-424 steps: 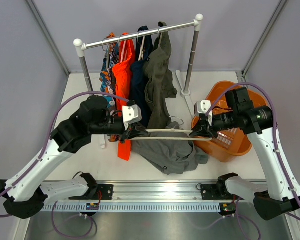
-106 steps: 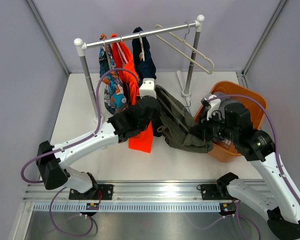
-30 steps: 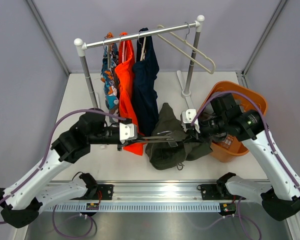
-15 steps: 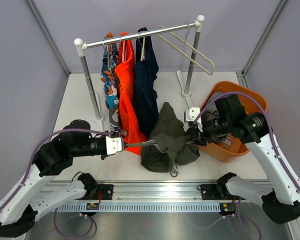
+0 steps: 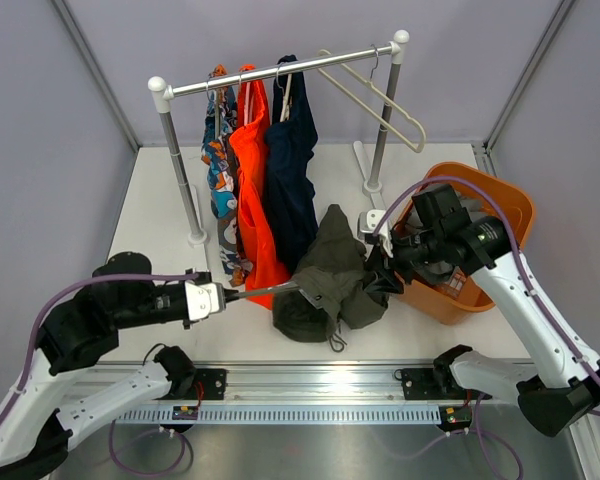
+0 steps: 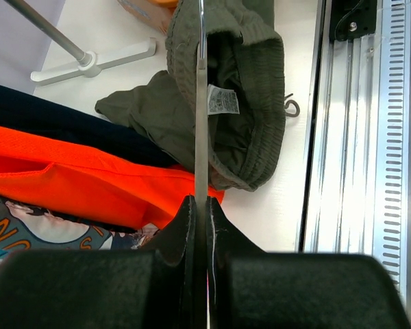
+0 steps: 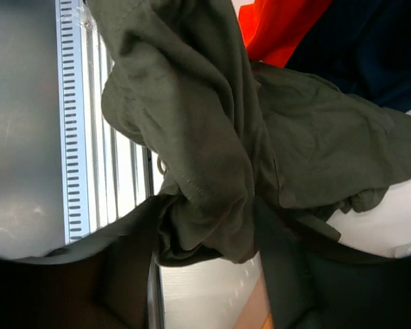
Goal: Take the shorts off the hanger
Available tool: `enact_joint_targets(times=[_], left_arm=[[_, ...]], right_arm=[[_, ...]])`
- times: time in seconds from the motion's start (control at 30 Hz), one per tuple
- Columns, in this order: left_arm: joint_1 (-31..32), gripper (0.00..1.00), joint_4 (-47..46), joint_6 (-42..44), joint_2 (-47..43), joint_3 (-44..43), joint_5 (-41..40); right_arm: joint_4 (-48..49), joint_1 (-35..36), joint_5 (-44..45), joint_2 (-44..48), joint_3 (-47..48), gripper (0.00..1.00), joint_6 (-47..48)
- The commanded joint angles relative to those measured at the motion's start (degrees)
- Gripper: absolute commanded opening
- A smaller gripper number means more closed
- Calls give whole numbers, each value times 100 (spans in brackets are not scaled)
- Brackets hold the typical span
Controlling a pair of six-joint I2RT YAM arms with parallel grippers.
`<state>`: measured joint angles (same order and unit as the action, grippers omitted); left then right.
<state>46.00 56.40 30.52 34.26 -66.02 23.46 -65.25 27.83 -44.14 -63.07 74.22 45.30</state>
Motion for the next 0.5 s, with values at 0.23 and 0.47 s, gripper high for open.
enact_joint_targets(times=[0.23, 0.47], left_arm=[[-38, 0, -227, -267, -473, -315, -421], [-30, 0, 476, -178, -657, -622, -852]], right_arm=[[-74, -137, -271, -127, 277, 0, -145], [-549, -1410, -683, -127, 901, 0, 128]])
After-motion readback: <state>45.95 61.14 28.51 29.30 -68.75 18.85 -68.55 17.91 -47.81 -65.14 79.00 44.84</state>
